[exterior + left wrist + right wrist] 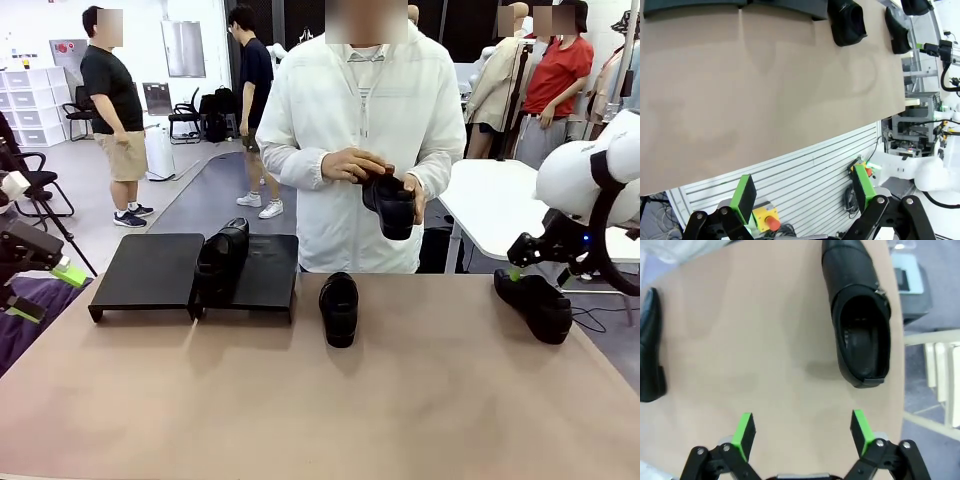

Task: Organize the shoes by placing them on the stand.
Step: Pick up one Shoe and place it in the middle of the table.

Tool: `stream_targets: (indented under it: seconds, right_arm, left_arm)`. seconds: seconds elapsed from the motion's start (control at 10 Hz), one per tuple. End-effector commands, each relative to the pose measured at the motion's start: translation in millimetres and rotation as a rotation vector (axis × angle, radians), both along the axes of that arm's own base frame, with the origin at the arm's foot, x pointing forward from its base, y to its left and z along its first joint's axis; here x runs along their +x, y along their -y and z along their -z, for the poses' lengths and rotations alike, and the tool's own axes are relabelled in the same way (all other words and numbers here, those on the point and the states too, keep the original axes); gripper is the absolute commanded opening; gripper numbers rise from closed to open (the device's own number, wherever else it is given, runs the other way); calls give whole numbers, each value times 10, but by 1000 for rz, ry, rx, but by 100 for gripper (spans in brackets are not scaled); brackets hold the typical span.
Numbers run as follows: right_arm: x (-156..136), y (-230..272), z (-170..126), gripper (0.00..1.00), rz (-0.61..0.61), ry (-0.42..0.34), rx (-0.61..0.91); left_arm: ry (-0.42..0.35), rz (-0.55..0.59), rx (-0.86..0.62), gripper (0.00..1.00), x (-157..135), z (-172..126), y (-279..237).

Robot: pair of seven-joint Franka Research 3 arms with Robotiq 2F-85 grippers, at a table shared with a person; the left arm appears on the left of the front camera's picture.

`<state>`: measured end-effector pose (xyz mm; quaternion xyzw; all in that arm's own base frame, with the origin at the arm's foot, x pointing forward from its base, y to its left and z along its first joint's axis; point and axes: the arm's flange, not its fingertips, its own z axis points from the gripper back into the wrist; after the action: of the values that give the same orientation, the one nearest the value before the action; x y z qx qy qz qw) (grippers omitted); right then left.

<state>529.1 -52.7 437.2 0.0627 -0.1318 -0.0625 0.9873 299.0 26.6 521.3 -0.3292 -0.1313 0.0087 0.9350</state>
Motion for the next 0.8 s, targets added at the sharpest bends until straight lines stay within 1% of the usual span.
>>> stream_targets:
  seconds: [0.0,0.1,0.2,0.3,0.4,0.5,0.6,0.7]
  right_arm:
    - [-97,-137,-90,100,-33,58,3]
    - [0,0,0,100,0,0,0]
    - [140,20,-14,100,-82,-40,-1]
    - [372,95,7,100,-105,-83,1]
    - [557,148,21,100,-130,-109,-1]
    - [813,190,124,100,-109,-134,-20]
    - [982,221,248,100,-78,-163,-46]
    - [1089,260,329,100,-74,-159,-15]
  left_arm:
    - [2,13,-4,100,-3,-3,-36]
    - [2,13,-4,100,-3,-3,-36]
    - [2,13,-4,100,-3,-3,-36]
    - [2,13,-4,100,-3,-3,-36]
    - [2,13,-4,100,-3,-3,-36]
    - [2,13,-4,100,-3,-3,-36]
    - [2,13,-4,100,-3,-3,-36]
    - [2,13,-4,100,-3,-3,-36]
